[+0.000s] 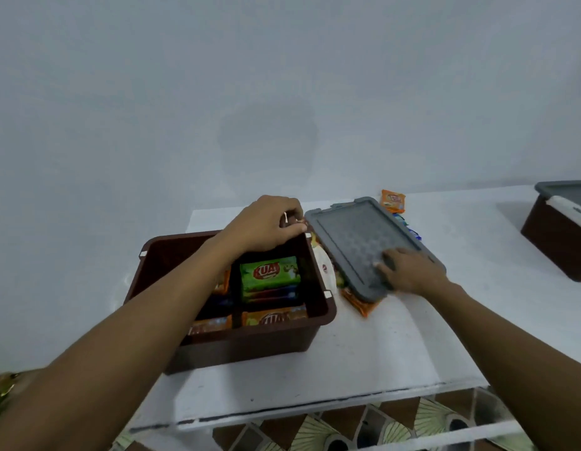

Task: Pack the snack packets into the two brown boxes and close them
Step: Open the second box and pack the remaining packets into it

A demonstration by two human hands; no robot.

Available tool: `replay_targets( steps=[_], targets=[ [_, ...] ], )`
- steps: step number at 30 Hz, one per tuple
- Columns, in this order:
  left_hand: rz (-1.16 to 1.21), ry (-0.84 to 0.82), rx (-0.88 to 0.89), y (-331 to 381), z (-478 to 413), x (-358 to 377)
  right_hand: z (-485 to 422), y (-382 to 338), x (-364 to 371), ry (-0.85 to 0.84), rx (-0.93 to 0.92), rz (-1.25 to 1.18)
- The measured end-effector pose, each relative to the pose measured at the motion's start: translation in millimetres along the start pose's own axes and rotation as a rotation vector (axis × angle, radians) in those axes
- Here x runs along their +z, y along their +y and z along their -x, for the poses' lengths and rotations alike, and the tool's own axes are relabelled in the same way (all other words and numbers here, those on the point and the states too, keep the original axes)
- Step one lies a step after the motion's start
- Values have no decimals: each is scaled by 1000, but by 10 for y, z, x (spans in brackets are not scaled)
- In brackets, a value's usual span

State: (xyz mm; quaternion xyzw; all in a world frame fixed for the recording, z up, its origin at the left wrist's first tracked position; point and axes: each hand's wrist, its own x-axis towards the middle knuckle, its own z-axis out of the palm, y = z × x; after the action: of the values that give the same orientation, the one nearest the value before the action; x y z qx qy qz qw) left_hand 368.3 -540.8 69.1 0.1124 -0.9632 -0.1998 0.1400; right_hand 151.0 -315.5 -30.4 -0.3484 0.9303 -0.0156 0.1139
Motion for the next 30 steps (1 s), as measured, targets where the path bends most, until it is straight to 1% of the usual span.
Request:
replay_targets(
  steps=[2,5,7,9,10,12,14,16,17,19,21,26,30],
  targets=[
    [21,-2,38,138,-165,112,31,234,-12,-39,76,10],
    [24,-15,64,321,-394,279,35,630,21,-47,187,-26],
    [6,-25,71,414,-529,379,10,859,2,-37,268,-40],
    [-16,-29,76,479,-655,470,3,966,-56,4,322,14],
    [-31,-36,76,515,-720,510,-18,1001,-88,61,312,75],
    [-68,-64,56,573,-865,588,-82,1023,-146,180,192,137],
    [-103,-106,27,603,-994,655,-171,984,-169,208,9,57],
    [-150,-171,13,634,-1120,736,-260,925,-159,144,-162,-29],
    [-178,-212,8,649,-1167,776,-292,880,-134,95,-225,-29],
    [-235,-274,-3,679,-1256,870,-358,846,-81,6,-287,15],
    [-272,-303,-12,694,-1317,956,-403,873,-57,-25,-269,49],
    [-319,-358,-69,682,-1412,1105,-519,1265,-47,74,-106,-17],
    [-378,-433,-100,683,-1451,1258,-550,1657,16,85,-13,-3]
  ],
)
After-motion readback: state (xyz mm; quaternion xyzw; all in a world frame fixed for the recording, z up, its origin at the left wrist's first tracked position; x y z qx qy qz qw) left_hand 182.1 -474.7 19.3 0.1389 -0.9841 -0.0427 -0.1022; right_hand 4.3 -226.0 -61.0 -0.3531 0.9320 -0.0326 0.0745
